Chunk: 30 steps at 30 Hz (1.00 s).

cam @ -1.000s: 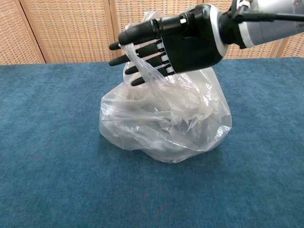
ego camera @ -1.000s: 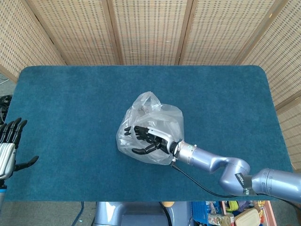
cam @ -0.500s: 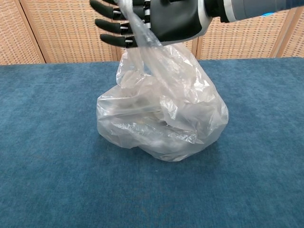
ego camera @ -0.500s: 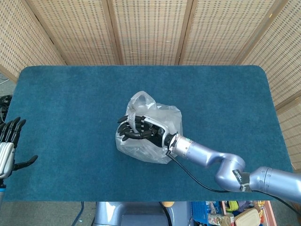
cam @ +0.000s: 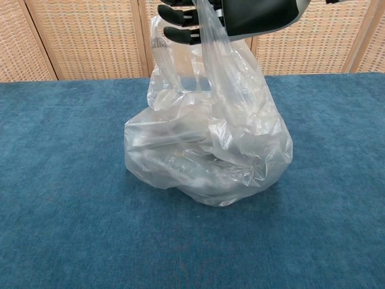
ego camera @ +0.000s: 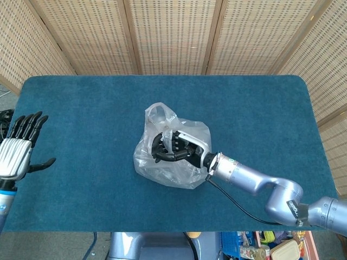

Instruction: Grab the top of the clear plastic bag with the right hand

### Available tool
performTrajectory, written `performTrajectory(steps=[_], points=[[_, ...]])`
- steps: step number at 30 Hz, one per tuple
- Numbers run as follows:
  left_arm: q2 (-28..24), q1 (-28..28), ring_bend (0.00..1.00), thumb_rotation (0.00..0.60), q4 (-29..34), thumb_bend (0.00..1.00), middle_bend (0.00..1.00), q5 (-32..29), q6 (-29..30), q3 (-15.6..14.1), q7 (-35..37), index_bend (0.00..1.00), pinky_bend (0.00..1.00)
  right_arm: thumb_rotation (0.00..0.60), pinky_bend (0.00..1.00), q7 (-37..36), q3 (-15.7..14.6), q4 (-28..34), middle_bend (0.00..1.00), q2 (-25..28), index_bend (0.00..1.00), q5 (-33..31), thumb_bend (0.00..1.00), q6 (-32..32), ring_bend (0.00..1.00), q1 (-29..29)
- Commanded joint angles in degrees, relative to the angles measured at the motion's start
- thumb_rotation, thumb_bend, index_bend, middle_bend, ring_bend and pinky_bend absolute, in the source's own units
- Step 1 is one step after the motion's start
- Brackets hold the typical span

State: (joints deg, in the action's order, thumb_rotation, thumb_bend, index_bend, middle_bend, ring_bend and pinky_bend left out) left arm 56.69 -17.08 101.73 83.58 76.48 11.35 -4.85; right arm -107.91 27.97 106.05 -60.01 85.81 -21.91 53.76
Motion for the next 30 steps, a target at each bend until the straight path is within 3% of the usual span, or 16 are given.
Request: performTrajectory(steps=[1, 8, 15, 24, 30], points=[[0.4, -6.2, 0.00, 0.600, -7.2, 0.17, 0.00, 7.3, -3.0, 2.0, 4.2, 0.00, 0.00, 0.600, 0.42, -1.3, -1.2, 0.5, 0.53, 1.3, 0.48, 1.8, 0.36, -1.2, 0.46, -0.6], [7.3, -13.9, 0.00, 0.600, -22.6, 0.17, 0.00, 14.6, -1.6, 3.2, 9.3, 0.05, 0.00, 0.600, 0.42, -6.5, -5.4, -0.1, 0.53, 3.7, 0.48, 7.6, 0.36, -5.0, 0.46, -0.3], [15.3, -21.8, 0.00, 0.600, -37.4, 0.17, 0.00, 19.2, -2.8, 1.5, 15.6, 0.05, 0.04, 0.600, 0.42, -13.1, -10.5, -2.5, 0.53, 5.0, 0.48, 12.9, 0.38, -9.8, 0.46, 2.2], [26.4, -33.7, 0.00, 0.600, -55.0, 0.19, 0.00, 24.1, -1.7, 1.2, 18.2, 0.07, 0.06, 0.600, 0.42, -18.5, -15.7, -6.0, 0.53, 6.0, 0.48, 16.3, 0.41, -15.0, 0.46, 5.4], [32.1, -40.3, 0.00, 0.600, -64.3, 0.23, 0.00, 25.0, -3.9, 0.0, 17.8, 0.10, 0.08, 0.600, 0.42, -20.9, -18.3, -8.0, 0.53, 5.9, 0.48, 17.2, 0.43, -16.9, 0.46, 7.9]])
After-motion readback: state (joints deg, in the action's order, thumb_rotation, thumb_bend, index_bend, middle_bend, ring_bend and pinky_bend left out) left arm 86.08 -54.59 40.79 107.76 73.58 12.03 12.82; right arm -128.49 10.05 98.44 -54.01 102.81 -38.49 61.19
